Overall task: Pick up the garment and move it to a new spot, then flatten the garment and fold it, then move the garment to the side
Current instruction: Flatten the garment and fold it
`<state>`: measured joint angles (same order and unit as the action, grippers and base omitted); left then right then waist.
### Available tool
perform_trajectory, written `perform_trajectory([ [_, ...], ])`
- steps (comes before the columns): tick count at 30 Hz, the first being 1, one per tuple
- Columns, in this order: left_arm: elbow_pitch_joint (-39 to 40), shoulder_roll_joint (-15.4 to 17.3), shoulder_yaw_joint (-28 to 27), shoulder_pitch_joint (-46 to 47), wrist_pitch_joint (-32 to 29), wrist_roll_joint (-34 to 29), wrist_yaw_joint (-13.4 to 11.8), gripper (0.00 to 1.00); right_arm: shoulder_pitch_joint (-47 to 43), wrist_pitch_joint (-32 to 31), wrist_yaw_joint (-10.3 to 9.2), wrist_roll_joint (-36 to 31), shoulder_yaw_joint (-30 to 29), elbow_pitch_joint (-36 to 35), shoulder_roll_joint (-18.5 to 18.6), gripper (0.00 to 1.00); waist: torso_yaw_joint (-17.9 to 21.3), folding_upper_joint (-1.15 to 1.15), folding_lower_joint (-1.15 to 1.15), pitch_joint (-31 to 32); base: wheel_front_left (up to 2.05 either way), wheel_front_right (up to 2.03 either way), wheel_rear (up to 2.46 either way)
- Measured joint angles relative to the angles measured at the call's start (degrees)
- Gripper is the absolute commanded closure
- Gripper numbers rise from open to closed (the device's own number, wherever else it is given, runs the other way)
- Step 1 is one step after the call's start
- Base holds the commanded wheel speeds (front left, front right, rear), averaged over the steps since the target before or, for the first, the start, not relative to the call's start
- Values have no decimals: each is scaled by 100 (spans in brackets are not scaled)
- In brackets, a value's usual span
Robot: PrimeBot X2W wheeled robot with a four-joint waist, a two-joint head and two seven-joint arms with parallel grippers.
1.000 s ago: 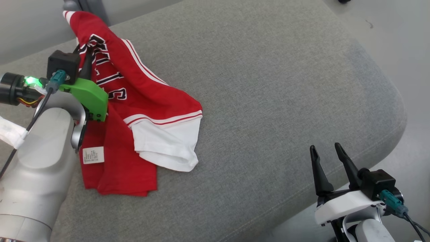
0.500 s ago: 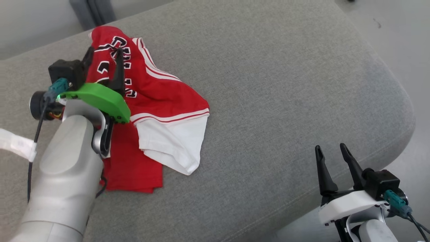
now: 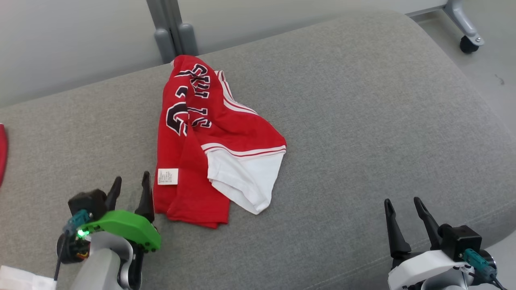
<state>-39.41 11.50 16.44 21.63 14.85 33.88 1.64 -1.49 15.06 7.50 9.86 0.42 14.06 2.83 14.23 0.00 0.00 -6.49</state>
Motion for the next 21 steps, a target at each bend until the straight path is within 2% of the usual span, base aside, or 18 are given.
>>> perform_trajectory([
  [5, 60, -43, 156, -397, -244, 38, -8, 0, -45, -1, 0, -53, 23, -16, -1, 0, -235, 0, 0, 65, 0, 0, 0],
  [8, 69, -96, 282, -401, -365, 38, 109, 0, 0, -1, 0, -81, 36, -20, 0, 0, -297, 0, 0, 22, 0, 0, 0],
  [11, 75, -183, 383, -394, -447, 70, 194, 0, 64, -1, 0, -96, 56, -19, 0, 0, -311, 0, 0, -38, 0, 0, 0],
  [21, -300, -209, 361, -75, -552, 179, 214, 0, 152, 0, 0, -103, 151, -3, 0, 0, -171, 0, 0, -172, 0, 0, 0],
])
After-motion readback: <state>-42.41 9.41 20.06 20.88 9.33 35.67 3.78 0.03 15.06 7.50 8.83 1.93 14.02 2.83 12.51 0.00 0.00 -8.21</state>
